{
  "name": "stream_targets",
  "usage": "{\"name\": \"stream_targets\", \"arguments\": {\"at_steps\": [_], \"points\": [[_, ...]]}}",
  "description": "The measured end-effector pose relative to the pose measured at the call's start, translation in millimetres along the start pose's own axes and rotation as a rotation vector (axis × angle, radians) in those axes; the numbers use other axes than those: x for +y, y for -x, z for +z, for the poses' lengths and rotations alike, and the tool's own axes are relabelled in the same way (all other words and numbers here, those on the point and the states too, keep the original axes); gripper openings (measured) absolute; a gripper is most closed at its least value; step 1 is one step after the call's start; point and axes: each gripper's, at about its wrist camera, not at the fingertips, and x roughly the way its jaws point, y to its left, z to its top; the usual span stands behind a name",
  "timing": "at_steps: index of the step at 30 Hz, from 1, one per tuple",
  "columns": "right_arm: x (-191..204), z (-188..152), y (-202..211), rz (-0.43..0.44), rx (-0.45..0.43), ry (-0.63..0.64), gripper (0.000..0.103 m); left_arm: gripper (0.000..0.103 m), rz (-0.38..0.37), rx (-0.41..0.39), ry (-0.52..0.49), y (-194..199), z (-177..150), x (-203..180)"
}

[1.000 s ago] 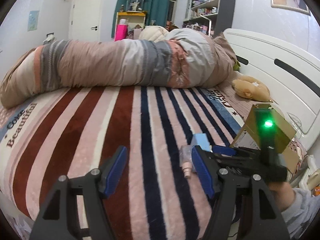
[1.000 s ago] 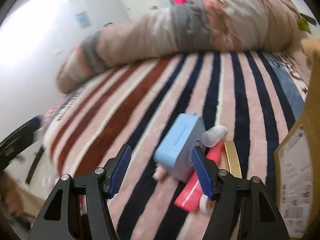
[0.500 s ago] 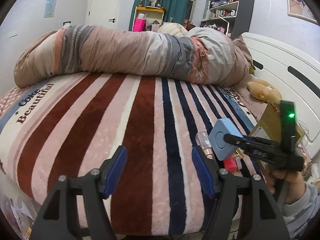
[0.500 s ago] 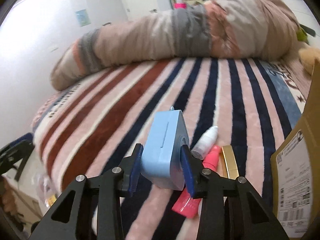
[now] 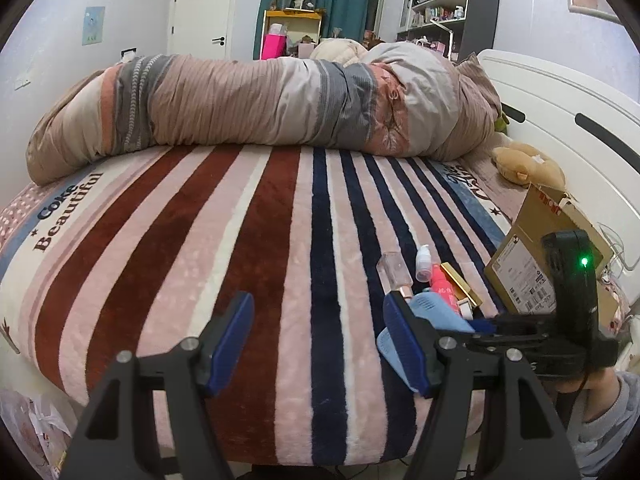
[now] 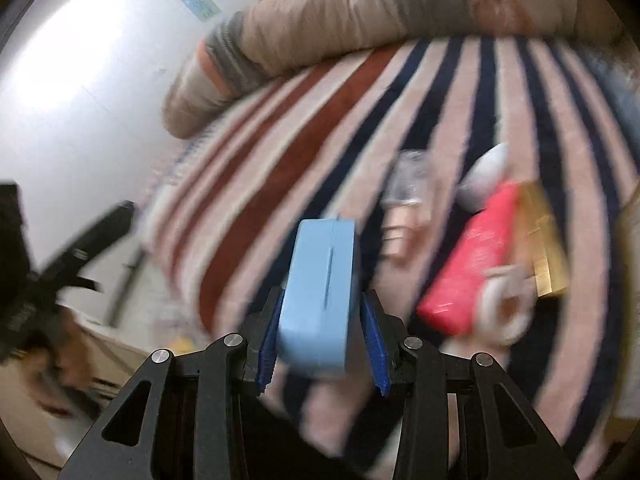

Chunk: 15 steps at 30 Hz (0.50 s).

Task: Organize rigid objects
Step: 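Lift the blue device, lower it into the box, open the right tool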

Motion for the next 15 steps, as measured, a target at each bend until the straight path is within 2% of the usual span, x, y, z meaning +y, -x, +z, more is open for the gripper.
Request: {"name": "stream_targets", "arguments": {"at_steps": [1, 3, 5, 8, 11, 15], "points": [[2.1, -0.6, 2.1, -0.055, -0.010, 0.036, 0.039, 0.064, -0.001, 0.001, 0.003, -0.3, -1.0, 0.6], [10.1, -3.5, 5.2, -0.177, -0.035, 0.131, 0.061, 0.064, -0.003, 0.000, 0.010, -0.1, -2.6, 3.2], [14.2, -5.5, 5.4, -0.166, -0.024, 0.159, 0.064, 0.064, -0.002, 0.003, 0.024, 0.4, -5.0, 7.4], [22.0, -8.4, -0.1, -0.196, -0.012, 0.206, 0.073, 0.064, 0.028, 0.010, 0.041, 4.6, -9.0, 13.7], [32.4, -11.6, -9.9, -0.233, -0.013, 0.264, 0.087, 0.064, 0.063, 0.009, 0.059, 14.4, -13.4, 16.7], [45.7, -15.7, -22.5, -0.317, -0.014, 0.378, 0.089, 0.064, 0.105, -0.005, 0.081, 32.8, -22.4, 17.6]]}}
